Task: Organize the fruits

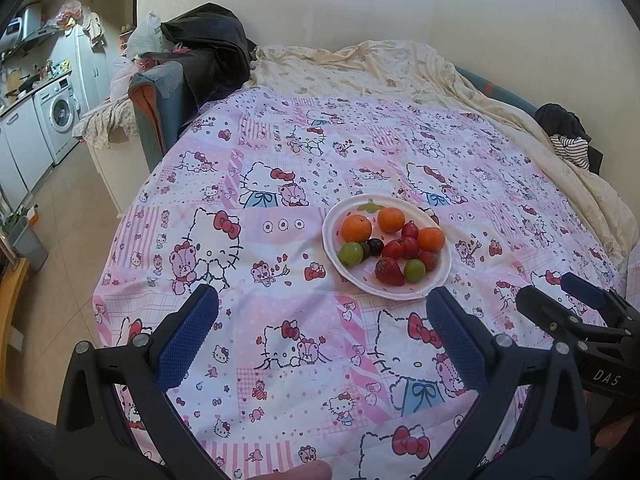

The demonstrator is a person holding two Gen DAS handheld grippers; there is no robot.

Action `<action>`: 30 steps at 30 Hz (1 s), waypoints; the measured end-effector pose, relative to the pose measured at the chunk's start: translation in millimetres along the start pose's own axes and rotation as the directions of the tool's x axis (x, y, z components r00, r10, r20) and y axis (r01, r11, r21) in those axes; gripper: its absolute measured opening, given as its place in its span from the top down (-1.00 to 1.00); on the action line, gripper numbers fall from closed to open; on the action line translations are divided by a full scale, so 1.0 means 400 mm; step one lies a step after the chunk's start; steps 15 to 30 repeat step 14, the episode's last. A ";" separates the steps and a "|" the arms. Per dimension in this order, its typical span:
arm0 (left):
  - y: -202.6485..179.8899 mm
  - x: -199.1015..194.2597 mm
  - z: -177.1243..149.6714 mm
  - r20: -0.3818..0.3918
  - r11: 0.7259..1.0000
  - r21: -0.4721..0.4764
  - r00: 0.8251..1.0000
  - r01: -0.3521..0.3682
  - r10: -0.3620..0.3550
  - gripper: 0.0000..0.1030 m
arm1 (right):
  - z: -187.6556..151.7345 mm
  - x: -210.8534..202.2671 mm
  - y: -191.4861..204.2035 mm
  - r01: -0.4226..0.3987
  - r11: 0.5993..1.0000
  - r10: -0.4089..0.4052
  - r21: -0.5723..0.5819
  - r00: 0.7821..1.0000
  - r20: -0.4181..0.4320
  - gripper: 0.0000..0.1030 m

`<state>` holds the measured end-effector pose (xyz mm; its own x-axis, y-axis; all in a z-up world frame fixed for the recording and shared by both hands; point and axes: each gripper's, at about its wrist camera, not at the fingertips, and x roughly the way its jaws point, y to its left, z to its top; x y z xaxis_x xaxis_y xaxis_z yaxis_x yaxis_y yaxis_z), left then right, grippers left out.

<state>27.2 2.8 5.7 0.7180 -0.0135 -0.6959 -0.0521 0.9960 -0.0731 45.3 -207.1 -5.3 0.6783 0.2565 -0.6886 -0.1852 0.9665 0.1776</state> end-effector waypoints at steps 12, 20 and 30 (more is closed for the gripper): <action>-0.002 -0.002 0.000 -0.006 1.000 -0.004 1.000 0.002 -0.002 -0.99 | 0.002 -0.002 0.001 -0.009 1.000 0.009 0.004 1.000 -0.003 -1.00; -0.001 -0.002 -0.001 -0.008 1.000 -0.004 1.000 -0.002 0.002 -0.99 | 0.001 -0.002 0.001 -0.009 1.000 0.009 0.004 1.000 -0.001 -1.00; -0.001 -0.002 -0.001 -0.008 1.000 -0.004 1.000 -0.002 0.002 -0.99 | 0.001 -0.002 0.001 -0.009 1.000 0.009 0.004 1.000 -0.001 -1.00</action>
